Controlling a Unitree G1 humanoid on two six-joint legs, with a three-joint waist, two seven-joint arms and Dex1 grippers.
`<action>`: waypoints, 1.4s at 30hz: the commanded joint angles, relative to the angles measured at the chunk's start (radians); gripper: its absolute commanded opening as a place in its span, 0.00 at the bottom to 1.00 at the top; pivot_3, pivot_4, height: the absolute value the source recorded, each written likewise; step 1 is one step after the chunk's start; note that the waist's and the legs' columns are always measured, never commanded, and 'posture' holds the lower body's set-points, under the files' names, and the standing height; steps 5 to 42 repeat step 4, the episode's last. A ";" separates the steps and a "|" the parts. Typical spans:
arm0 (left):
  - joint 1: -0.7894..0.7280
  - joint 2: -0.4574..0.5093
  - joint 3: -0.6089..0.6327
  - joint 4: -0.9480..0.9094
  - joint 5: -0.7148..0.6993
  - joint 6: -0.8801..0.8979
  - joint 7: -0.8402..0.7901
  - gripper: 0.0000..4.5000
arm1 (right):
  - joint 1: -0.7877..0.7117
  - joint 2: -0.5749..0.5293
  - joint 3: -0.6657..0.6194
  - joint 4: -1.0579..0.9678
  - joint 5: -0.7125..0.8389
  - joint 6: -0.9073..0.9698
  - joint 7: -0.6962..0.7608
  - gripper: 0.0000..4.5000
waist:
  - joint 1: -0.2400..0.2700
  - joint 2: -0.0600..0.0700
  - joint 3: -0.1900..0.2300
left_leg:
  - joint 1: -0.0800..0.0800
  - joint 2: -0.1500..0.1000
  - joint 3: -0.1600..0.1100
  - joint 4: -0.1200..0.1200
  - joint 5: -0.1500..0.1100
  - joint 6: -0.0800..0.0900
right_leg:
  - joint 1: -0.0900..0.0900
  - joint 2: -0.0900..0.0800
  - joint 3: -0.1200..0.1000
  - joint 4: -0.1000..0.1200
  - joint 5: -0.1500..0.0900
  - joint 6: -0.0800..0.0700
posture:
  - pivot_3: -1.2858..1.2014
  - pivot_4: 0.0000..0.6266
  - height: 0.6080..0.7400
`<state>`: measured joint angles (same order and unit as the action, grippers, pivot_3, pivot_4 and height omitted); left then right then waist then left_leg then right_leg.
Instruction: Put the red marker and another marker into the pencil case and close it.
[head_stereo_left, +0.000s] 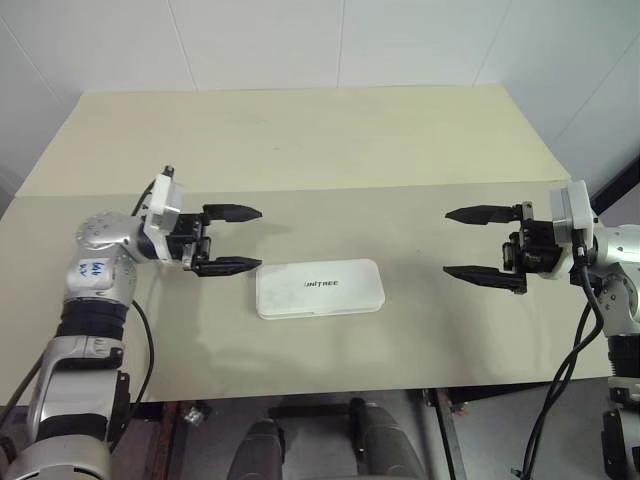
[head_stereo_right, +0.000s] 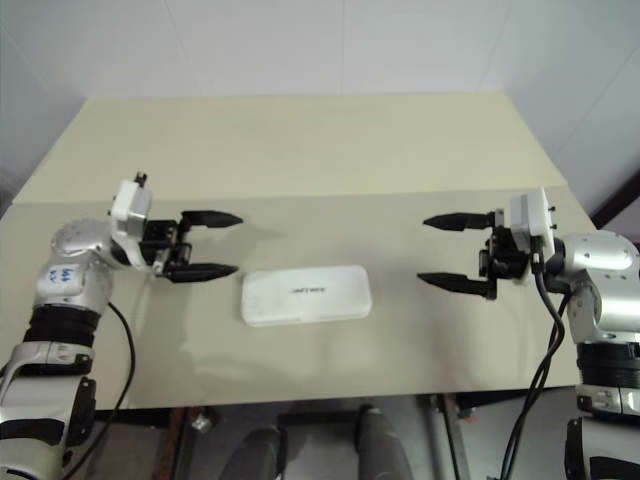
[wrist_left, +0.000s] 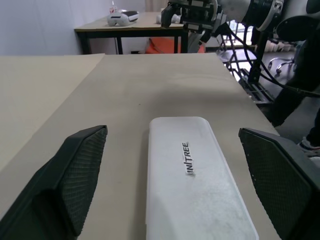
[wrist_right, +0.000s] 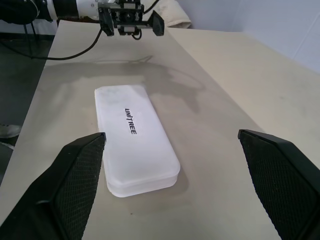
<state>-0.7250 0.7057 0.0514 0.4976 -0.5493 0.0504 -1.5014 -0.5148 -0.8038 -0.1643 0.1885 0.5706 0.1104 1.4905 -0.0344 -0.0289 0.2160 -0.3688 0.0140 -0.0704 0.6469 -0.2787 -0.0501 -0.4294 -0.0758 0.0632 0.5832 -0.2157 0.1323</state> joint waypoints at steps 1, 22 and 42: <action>0.023 0.026 0.062 -0.058 -0.024 0.007 -0.026 0.99 | 0.020 -0.007 -0.035 -0.074 0.030 0.015 -0.015 1.00 | 0.002 0.000 0.000 | 0.000 0.000 0.000 0.000 0.000 0.000 | 0.000 0.000 0.000 0.000 0.000 0.000 | 0.52 0.24 1.00; 0.023 -0.001 0.080 -0.059 -0.003 -0.045 0.007 0.99 | 0.033 -0.002 -0.037 -0.091 0.034 0.025 -0.033 1.00 | 0.004 0.000 0.000 | 0.000 0.000 0.000 0.000 0.000 0.000 | 0.000 0.000 0.000 0.000 0.000 0.000 | 0.52 0.24 1.00; 0.023 -0.001 0.080 -0.059 -0.003 -0.045 0.007 0.99 | 0.033 -0.002 -0.037 -0.091 0.034 0.025 -0.033 1.00 | 0.004 0.000 0.000 | 0.000 0.000 0.000 0.000 0.000 0.000 | 0.000 0.000 0.000 0.000 0.000 0.000 | 0.52 0.24 1.00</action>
